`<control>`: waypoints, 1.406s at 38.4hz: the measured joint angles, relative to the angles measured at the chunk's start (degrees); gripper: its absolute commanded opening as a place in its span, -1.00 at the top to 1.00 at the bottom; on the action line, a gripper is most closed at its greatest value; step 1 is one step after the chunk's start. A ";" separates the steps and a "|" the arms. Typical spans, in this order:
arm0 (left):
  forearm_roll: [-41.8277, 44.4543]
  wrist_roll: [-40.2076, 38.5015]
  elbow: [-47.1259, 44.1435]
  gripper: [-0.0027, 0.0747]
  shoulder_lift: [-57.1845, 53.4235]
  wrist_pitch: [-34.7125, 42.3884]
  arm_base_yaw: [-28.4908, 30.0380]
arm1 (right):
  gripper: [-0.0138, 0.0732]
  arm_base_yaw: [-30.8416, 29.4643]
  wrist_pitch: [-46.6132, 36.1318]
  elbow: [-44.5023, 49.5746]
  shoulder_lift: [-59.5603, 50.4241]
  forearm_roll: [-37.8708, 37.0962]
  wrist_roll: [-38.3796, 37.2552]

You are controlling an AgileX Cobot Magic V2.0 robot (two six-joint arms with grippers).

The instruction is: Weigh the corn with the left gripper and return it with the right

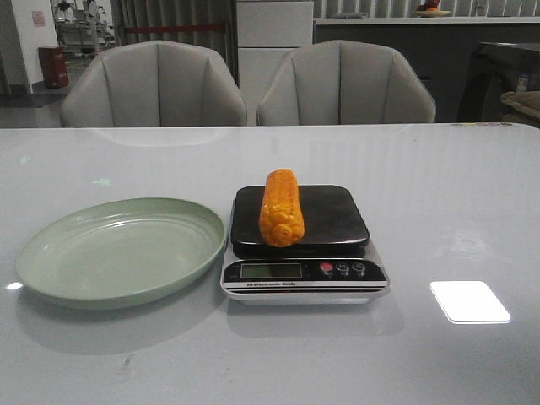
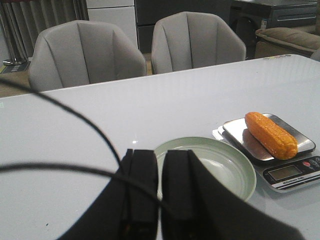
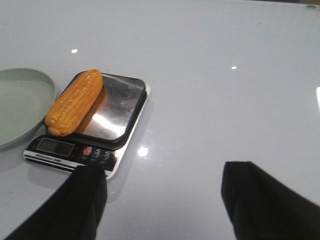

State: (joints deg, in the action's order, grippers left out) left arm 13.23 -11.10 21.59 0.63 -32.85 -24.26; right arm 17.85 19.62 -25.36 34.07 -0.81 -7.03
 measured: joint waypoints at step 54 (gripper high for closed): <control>0.00 0.00 0.00 0.56 0.00 0.00 0.00 | -0.69 19.26 30.71 -68.05 77.23 -9.04 -33.93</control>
State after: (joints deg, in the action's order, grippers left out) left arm 13.23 -11.10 21.59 0.63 -32.85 -24.26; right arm 37.12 50.33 -93.41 111.30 -9.85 -40.96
